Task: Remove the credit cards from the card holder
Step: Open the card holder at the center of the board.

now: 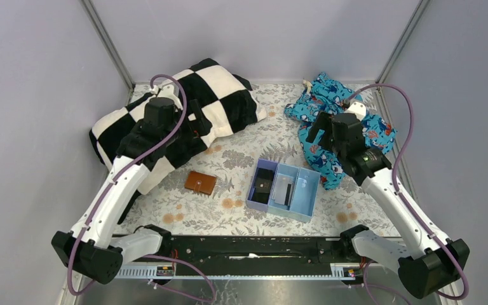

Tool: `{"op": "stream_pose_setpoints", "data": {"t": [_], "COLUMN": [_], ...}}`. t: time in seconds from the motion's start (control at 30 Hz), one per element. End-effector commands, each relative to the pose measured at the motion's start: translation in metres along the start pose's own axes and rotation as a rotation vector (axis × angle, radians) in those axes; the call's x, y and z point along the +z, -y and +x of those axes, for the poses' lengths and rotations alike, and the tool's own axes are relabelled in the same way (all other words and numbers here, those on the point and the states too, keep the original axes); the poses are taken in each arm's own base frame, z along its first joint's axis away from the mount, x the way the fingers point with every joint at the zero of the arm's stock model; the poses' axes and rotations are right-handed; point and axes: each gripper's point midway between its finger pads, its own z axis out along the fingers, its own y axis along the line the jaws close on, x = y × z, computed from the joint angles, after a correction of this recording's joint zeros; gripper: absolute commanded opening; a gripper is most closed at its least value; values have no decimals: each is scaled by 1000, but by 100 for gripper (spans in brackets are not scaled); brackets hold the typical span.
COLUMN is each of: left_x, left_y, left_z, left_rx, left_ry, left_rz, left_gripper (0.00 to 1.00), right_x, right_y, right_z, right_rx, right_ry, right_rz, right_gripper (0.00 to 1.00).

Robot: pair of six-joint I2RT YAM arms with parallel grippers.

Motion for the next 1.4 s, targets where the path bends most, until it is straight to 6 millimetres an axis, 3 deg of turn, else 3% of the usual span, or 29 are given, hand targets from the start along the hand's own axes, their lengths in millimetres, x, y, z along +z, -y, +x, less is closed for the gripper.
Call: {"op": "stream_pose_setpoints", "data": {"t": [0.0, 0.27, 0.57, 0.67, 0.83, 1.03, 1.13, 1.37], "left_x": [-19, -19, -9, 5, 27, 46, 49, 53], "left_y": [3, -7, -33, -28, -37, -65, -78, -103], "left_z": [-27, -22, -5, 27, 98, 167, 182, 188], "left_rx": [4, -10, -113, -49, -28, -65, -108, -169], "left_ry": [127, 133, 141, -3, -131, -242, -240, -200], "left_rz": [11, -25, -135, -102, -286, -501, -591, -726], "left_gripper": [99, 99, 99, 99, 98, 88, 84, 69], "right_x": [-9, -9, -4, -1, 6, 11, 13, 17], "right_y": [-2, -5, -8, -14, -18, -32, -35, -45], "right_z": [-9, -5, 3, 9, 21, 27, 29, 36], "right_rx": [30, 36, 34, 39, 50, 54, 50, 57], "right_ry": [39, 26, 6, -22, -60, -104, -121, -167], "right_rz": [-24, -44, -65, -88, -109, -160, -169, -206], "right_gripper": [100, 100, 100, 100, 100, 100, 100, 100]}}
